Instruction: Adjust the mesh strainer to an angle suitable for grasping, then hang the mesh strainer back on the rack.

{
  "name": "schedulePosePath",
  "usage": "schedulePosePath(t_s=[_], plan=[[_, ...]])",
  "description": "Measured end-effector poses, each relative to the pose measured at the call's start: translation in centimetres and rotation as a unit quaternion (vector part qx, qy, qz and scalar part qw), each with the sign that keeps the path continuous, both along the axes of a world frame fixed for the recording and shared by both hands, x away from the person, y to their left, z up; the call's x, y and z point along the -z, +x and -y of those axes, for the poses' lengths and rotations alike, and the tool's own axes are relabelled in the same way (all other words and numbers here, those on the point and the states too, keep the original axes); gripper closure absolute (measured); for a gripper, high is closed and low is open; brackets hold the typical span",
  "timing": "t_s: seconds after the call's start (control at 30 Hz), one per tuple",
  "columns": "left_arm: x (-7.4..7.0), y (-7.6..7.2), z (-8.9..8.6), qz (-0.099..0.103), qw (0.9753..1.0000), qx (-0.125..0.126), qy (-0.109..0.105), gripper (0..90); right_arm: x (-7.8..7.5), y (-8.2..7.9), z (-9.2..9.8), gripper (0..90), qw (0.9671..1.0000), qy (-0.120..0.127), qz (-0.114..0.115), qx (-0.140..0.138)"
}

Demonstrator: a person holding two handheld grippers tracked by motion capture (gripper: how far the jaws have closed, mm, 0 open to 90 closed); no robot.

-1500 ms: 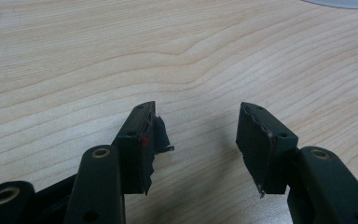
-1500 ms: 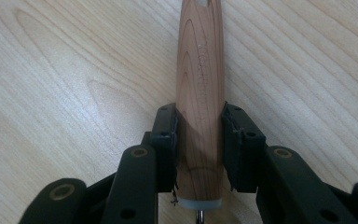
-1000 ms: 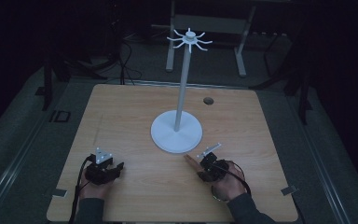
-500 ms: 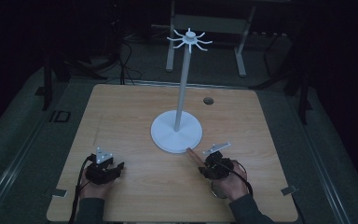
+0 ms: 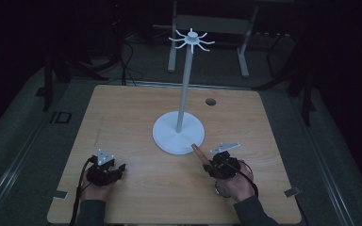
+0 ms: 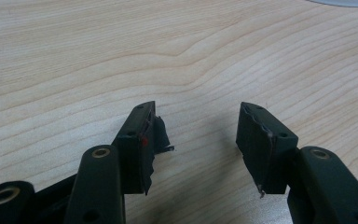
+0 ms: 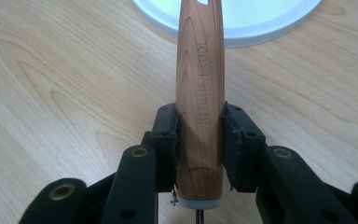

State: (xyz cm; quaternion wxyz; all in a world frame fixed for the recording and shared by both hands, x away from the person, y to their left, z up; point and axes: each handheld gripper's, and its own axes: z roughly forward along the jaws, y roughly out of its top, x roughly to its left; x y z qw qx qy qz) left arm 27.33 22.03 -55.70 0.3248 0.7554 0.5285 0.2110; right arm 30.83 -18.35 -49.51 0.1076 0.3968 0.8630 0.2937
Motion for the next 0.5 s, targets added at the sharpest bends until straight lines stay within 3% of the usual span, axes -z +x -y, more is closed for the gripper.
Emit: schedulePosePath(t_s=[0.5], plan=[[0.0,-0.1,0.0,0.002,1.0,-0.002,-0.002,48.0,-1.2,0.2,0.5,67.9,0.9992,0.027,0.024,0.017]])
